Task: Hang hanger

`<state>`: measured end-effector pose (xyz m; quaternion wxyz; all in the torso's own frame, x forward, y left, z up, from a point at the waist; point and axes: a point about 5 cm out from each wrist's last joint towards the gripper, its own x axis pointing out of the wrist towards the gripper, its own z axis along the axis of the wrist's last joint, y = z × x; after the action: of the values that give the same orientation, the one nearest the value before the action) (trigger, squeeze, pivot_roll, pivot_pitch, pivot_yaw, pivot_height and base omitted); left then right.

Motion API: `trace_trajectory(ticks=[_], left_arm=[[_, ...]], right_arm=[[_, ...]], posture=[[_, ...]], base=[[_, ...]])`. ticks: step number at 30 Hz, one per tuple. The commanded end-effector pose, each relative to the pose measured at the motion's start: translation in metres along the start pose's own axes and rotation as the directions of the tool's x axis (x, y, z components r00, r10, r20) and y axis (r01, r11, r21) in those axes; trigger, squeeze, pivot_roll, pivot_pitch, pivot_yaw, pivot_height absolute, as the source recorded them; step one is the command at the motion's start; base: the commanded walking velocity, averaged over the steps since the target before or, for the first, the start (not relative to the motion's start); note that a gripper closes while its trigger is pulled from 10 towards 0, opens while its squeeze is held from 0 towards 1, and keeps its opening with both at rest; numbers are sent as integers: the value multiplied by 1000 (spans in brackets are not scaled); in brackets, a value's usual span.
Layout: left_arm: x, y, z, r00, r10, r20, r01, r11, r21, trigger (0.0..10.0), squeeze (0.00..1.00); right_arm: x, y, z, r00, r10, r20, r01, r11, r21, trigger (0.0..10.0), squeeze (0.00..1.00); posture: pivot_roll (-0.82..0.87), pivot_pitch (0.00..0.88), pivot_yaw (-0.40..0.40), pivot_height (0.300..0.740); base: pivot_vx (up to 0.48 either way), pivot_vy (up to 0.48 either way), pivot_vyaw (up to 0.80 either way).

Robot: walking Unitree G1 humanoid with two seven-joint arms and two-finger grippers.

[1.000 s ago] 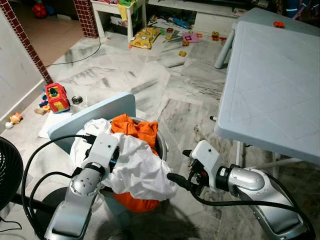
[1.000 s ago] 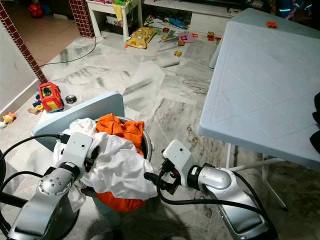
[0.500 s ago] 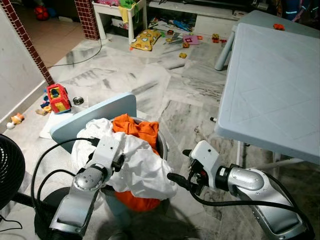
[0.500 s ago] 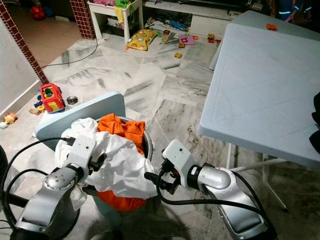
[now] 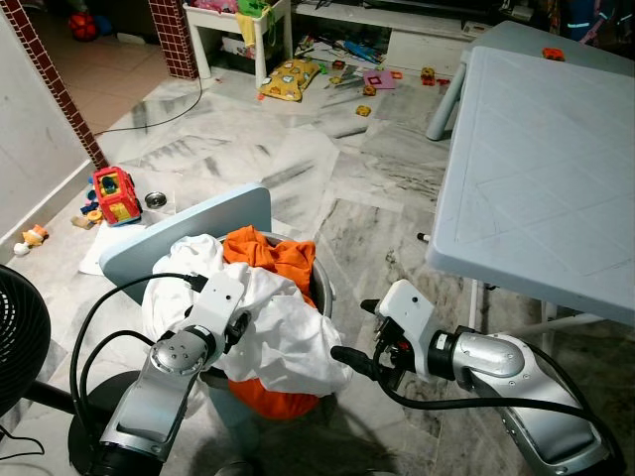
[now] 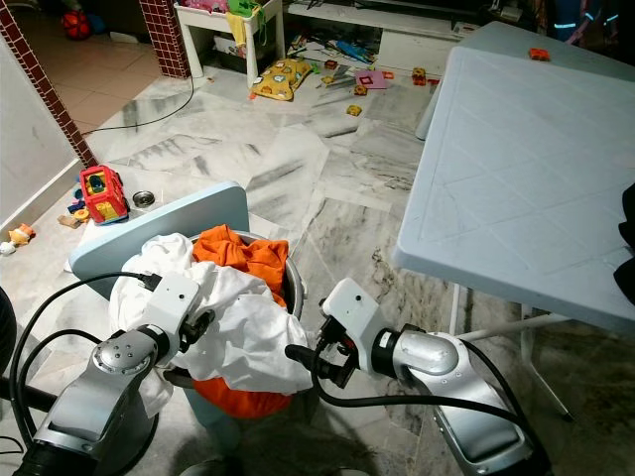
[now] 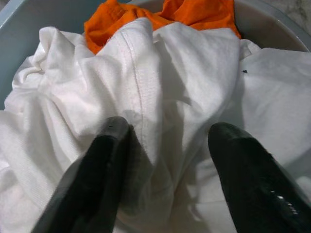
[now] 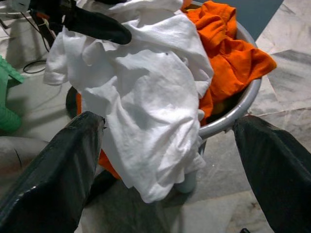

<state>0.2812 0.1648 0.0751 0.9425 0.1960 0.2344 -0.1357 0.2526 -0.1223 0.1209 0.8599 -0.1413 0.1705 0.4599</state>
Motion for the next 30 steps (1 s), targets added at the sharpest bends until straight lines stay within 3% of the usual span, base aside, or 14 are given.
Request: trace_trajectory(ticks=[1, 13, 23, 30], left_arm=[[0, 0, -4, 1000, -12, -16, 12, 1000, 10, 0, 0], [-4, 4, -10, 1000, 17, -12, -17, 1000, -13, 0, 0], [-5, 3, -5, 999, 39, 35, -36, 996, -82, 0, 0], [-7, 2, 4, 992, 90, 93, -73, 982, -173, 0, 0]], right_arm=[[-2, -3, 0, 1000, -5, 0, 5, 1000, 4, 10000, 0], [-2, -5, -1, 1000, -12, -2, 12, 1000, -6, 10000, 0], [-2, -6, -1, 1000, -12, -6, 12, 1000, -14, 10000, 0], [-1, -8, -2, 1000, -21, -9, 21, 1000, -14, 10000, 0]], posture=[[-92, 131, -11, 740], [-92, 130, -17, 740], [-93, 128, -25, 740], [-93, 127, -27, 740]], base=[[0, 0, 0], [0, 0, 0], [0, 0, 0], [0, 0, 0]])
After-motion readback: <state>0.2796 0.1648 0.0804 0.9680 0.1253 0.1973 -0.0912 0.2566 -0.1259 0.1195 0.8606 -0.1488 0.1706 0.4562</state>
